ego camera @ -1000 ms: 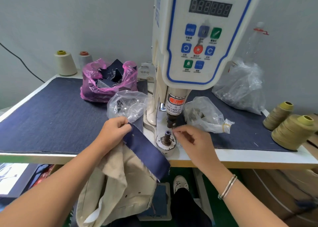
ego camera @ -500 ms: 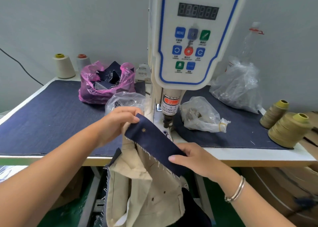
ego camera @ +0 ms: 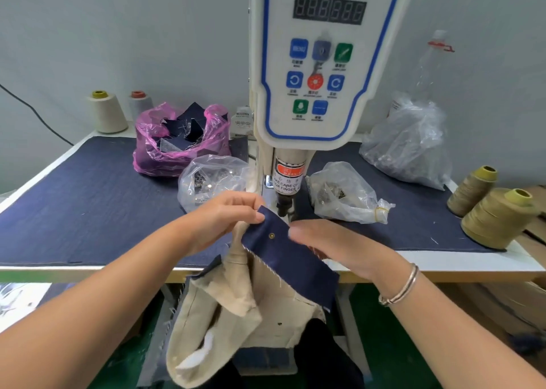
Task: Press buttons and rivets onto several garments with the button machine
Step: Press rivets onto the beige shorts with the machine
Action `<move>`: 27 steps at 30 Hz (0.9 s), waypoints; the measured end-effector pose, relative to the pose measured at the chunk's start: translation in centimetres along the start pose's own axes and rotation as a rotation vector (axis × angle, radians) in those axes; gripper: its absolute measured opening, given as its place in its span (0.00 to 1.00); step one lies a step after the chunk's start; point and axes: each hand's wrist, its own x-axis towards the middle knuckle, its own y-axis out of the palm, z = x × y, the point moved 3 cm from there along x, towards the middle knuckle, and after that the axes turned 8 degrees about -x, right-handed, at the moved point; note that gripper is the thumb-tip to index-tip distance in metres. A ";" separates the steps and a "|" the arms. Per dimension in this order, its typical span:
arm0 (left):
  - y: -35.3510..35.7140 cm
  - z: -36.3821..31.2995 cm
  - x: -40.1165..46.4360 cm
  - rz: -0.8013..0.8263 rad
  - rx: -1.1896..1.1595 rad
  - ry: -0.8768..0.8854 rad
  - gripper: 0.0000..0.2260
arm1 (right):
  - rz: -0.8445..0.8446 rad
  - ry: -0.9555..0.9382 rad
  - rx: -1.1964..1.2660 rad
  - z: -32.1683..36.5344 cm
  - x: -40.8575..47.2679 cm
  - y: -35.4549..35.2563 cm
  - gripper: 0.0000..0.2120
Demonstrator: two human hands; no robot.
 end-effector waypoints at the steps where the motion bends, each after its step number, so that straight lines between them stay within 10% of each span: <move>1: 0.1 0.1 0.0 -0.003 0.018 0.007 0.02 | 0.009 -0.028 -0.042 0.1 -0.1 0.3 0.14; 9: -3.1 0.3 -2.0 -0.424 0.227 0.058 0.11 | 0.044 0.062 0.300 1.0 0.2 1.2 0.13; 16: -2.1 3.7 -7.2 0.329 0.372 -0.886 0.42 | -0.036 0.063 0.544 2.3 0.1 1.2 0.10; 22: -2.2 4.1 -6.2 -0.083 0.280 -0.479 0.08 | -0.024 0.065 0.582 2.4 0.0 1.3 0.12; 27: -4.5 1.9 -6.6 -0.190 0.069 -0.320 0.08 | 0.041 0.050 0.568 1.9 -0.1 0.4 0.14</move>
